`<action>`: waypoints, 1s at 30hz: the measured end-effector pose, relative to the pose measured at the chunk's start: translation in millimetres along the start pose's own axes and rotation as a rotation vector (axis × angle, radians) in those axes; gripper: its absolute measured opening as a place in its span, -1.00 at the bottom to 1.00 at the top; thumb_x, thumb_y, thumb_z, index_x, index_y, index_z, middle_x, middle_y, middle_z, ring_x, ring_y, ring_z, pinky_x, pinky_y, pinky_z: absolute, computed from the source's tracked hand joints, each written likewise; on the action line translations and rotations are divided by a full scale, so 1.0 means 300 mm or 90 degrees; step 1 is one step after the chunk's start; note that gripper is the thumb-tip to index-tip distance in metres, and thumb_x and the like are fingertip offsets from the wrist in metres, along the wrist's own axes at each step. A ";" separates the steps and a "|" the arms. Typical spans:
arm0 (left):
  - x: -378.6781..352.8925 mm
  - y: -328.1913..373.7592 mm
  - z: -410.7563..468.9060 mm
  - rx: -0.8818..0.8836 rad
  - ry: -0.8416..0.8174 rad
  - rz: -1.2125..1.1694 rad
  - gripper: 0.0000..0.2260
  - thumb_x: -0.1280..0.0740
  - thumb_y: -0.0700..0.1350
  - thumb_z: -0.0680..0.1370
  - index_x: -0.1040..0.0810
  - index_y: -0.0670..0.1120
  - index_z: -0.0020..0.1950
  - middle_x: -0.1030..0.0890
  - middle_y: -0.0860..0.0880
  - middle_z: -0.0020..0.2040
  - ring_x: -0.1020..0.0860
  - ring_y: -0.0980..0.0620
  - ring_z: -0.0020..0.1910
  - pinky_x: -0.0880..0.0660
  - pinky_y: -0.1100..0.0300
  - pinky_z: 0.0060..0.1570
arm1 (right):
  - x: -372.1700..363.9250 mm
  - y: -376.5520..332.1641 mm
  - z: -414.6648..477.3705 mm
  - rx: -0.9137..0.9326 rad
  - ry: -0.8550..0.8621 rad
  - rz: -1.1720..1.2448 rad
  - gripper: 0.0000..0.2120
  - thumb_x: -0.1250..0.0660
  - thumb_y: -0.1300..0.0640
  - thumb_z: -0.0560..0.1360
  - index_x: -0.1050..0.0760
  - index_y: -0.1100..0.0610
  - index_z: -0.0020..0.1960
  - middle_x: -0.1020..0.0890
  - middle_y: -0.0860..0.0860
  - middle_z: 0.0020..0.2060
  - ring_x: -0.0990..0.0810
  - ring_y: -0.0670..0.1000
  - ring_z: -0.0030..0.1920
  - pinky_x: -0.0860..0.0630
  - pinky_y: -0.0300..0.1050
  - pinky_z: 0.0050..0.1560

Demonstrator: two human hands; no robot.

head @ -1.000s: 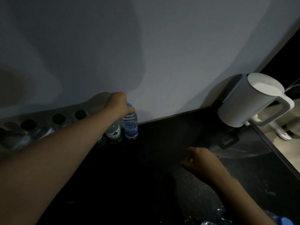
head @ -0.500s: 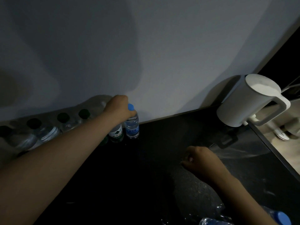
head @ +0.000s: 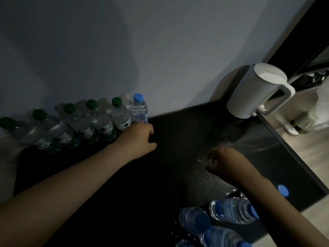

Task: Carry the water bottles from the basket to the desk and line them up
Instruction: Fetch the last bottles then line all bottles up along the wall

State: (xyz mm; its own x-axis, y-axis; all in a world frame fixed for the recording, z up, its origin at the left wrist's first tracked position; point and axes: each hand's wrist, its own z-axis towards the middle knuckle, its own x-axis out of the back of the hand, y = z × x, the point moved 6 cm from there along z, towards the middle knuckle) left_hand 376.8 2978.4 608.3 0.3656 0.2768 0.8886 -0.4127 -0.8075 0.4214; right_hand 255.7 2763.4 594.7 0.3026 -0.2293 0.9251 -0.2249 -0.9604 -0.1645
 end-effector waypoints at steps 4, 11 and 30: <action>-0.054 0.110 -0.076 -0.057 -0.066 0.015 -0.64 -0.42 0.03 0.46 -0.50 -0.05 0.21 -0.52 0.00 0.08 -0.52 0.06 0.00 -0.53 0.12 0.01 | -0.019 0.035 -0.087 -0.022 -0.013 -0.001 -0.77 -0.35 0.00 0.50 -0.50 0.02 0.13 -0.58 -0.05 -0.01 -0.55 -0.10 -0.05 -0.54 -0.20 -0.03; -0.130 0.292 -0.192 -0.119 -0.143 0.006 -0.64 -0.39 0.04 0.48 -0.48 -0.01 0.24 -0.50 0.04 0.11 -0.51 0.11 0.03 -0.52 0.17 0.05 | -0.041 0.120 -0.252 -0.054 -0.005 0.042 -0.72 -0.36 0.00 0.48 -0.46 -0.02 0.18 -0.57 -0.09 0.04 -0.53 -0.15 -0.01 -0.54 -0.19 0.05; -0.327 0.433 -0.400 -0.139 -0.222 -0.032 -0.62 -0.42 0.08 0.43 -0.48 0.04 0.20 -0.46 0.11 0.08 -0.49 0.17 -0.02 -0.50 0.28 -0.03 | -0.150 0.256 -0.420 -0.053 0.096 0.122 -0.60 -0.41 0.05 0.43 -0.44 -0.05 0.25 -0.51 -0.07 0.19 -0.53 -0.10 0.10 -0.53 -0.23 0.04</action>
State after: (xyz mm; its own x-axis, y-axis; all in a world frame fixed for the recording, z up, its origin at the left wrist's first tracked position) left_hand 187.2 2908.9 597.6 0.6352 0.0889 0.7672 -0.5408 -0.6580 0.5240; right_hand 108.0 2720.0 583.6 0.1075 -0.3731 0.9215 -0.3424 -0.8841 -0.3180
